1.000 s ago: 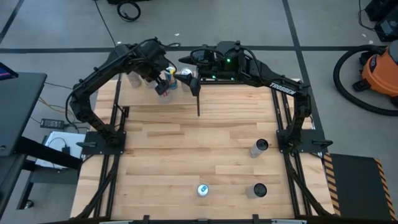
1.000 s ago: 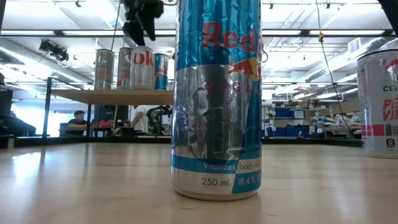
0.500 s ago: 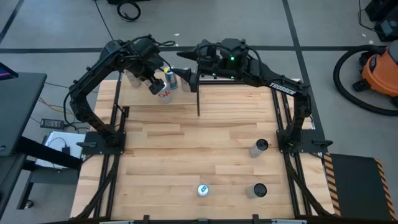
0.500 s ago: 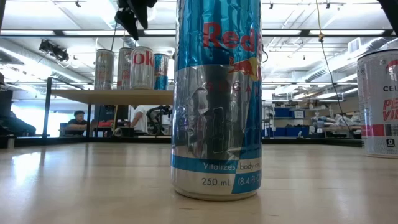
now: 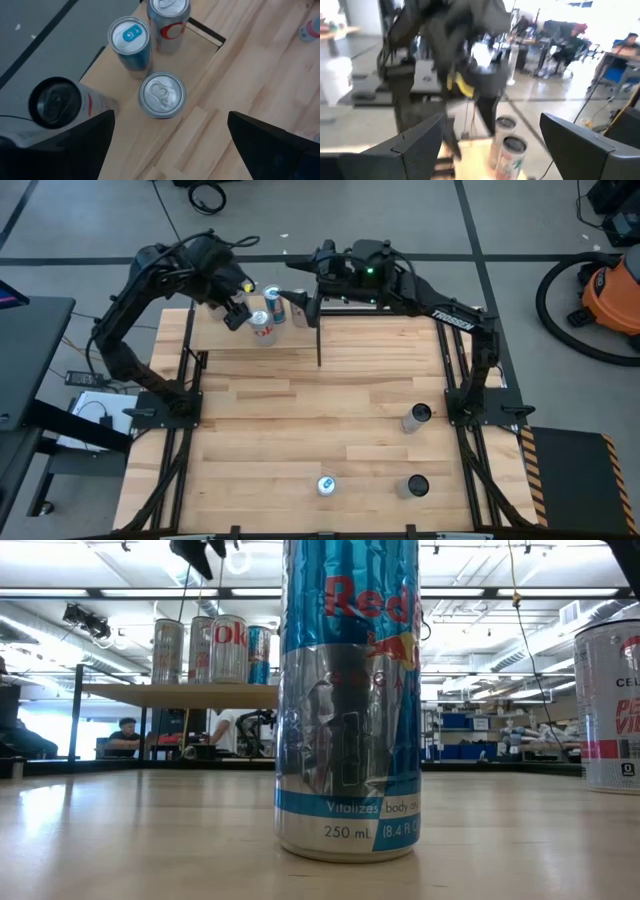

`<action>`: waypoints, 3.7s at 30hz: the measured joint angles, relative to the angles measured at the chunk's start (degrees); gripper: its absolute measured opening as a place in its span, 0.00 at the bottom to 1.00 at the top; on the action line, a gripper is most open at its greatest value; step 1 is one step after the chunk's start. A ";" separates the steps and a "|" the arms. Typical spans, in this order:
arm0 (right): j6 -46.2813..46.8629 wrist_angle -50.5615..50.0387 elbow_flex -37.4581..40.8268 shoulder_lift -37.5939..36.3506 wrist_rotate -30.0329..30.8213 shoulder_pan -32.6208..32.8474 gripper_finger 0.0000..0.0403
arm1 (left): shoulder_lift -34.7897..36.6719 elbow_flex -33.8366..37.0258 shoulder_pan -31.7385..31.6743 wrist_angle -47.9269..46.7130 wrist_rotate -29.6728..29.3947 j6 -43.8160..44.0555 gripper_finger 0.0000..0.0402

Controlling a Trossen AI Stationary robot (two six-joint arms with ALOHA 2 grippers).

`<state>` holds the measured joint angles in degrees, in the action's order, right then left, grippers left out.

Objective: Place canned beverage on shelf
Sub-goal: Put the red-silver soda can on the shelf aligned with the other red-silver soda can

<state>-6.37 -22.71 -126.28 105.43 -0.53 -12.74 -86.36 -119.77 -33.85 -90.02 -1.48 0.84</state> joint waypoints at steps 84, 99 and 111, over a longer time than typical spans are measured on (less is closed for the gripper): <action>-6.58 -0.92 0.09 21.05 -11.58 -6.97 0.84 | 11.46 0.20 0.71 0.00 0.00 0.90 0.97; -2.40 -1.26 0.09 21.00 -11.19 -6.90 0.66 | 11.46 0.20 0.72 0.00 0.00 -1.10 0.97; -0.52 -3.14 -0.02 20.56 -11.07 -6.90 0.65 | 11.46 0.20 0.72 0.00 0.00 -1.20 0.97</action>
<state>-6.89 -25.85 -126.30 125.99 -11.61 -19.64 -74.89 -119.57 -33.12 -90.02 -1.48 -0.36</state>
